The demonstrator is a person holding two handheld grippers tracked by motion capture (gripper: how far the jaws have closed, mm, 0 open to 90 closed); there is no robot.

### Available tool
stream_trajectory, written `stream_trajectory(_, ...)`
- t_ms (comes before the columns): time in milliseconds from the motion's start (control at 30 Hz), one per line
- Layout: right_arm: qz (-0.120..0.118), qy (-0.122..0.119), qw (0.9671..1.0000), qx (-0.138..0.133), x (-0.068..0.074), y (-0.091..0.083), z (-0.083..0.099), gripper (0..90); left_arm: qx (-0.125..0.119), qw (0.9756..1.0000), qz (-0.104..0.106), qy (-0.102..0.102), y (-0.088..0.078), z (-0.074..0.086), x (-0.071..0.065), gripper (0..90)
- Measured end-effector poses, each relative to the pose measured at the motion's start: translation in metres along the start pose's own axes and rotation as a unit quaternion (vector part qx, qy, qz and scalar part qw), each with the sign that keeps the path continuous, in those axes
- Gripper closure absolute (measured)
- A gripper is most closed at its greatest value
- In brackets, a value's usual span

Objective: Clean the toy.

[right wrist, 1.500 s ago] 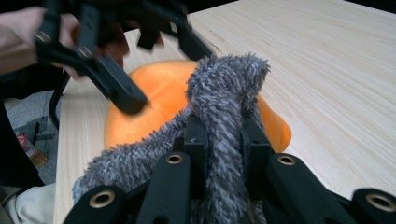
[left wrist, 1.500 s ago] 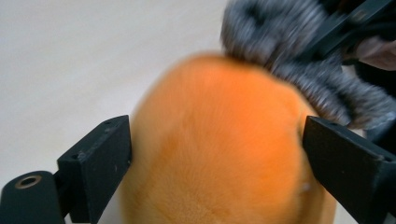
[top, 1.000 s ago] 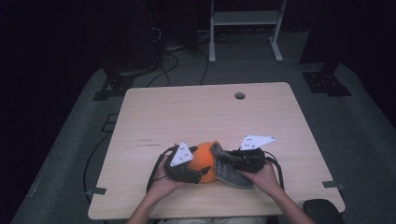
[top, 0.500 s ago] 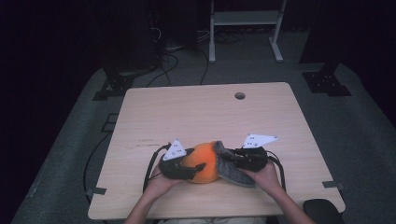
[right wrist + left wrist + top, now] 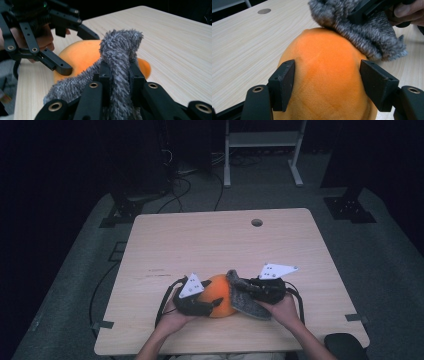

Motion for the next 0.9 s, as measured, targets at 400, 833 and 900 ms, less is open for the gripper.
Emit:
stream_trajectory(400,-0.012,-0.002,0.9999,0.006,0.001,0.002,0.008,76.8,0.003,0.9961,0.035,-0.081,-0.003,0.001,0.020,28.3)
stream_trajectory(833,-0.002,-0.002,1.0000,-0.001,0.001,0.000,0.004,76.8,0.004,0.9981,0.037,-0.049,-0.004,0.002,0.013,29.9)
stream_trajectory(900,0.004,0.024,0.9997,0.010,-0.007,0.000,0.012,76.8,0.002,0.9979,0.039,-0.053,-0.004,0.002,0.013,29.9)
Point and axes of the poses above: each handheld gripper's, and its own axes: y roughly forward along the jaws, z roughly out of its underside, x roughly to its left, the point moved 2 cm from there along y, roughly forward along the jaws, and after that the axes turned 9 degrees about -y, right-handed, at the moved point
